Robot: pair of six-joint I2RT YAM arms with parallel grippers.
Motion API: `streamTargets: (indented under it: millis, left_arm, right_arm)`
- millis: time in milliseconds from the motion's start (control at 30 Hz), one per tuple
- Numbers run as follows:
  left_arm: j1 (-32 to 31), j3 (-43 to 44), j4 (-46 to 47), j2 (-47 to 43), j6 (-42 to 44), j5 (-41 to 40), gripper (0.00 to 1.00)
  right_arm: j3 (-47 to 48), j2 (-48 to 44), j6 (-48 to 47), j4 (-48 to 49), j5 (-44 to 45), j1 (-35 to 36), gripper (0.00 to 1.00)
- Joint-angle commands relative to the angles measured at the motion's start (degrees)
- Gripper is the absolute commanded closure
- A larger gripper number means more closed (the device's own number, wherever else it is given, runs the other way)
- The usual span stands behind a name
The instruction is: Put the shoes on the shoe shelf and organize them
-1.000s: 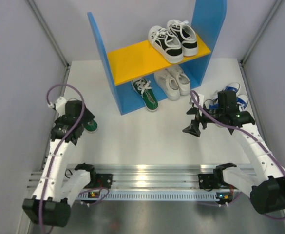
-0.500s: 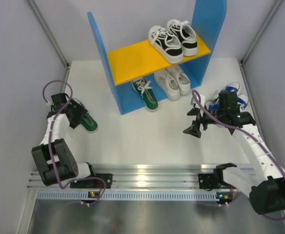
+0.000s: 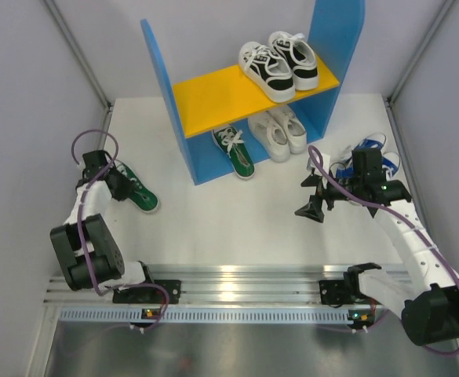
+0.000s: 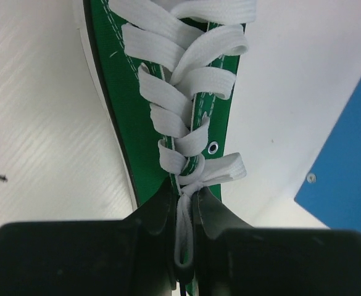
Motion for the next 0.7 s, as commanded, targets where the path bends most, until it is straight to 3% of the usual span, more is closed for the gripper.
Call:
streamTargets:
  millis: [0, 267, 400, 433, 567, 667]
  left_arm:
    - [0.29, -2.70, 1.65, -11.52, 0.96, 1.98, 1.00]
    - [-0.06, -14.66, -8.27, -39.02, -6.77, 15.06, 1.00]
    - [-0.58, -19.76, -11.01, -46.07, -11.87, 28.75, 1.00]
    - [-1.19, -19.94, -11.79, -46.09, -11.96, 29.05, 1.00]
    - [-10.58, -20.91, -12.59, -49.42, -16.95, 25.99, 1.00]
    - [-24.08, -20.12, -13.38, -50.22, -20.99, 20.98, 1.00]
  right_arm:
    - [0.10, 0.12, -2.03, -0.16, -2.08, -0.79, 0.04]
    - [0.01, -0.06, -1.95, 0.10, -2.16, -1.85, 0.04]
    - [-0.17, -0.32, -1.60, 0.46, -2.16, -2.55, 0.04]
    - [-0.34, -0.32, -1.51, 0.72, -2.16, -2.55, 0.04]
    - [-0.52, -0.41, -1.16, 1.25, -1.99, -2.73, 0.04]
    - [-0.52, -0.23, -1.07, 1.34, -1.81, -2.64, 0.04]
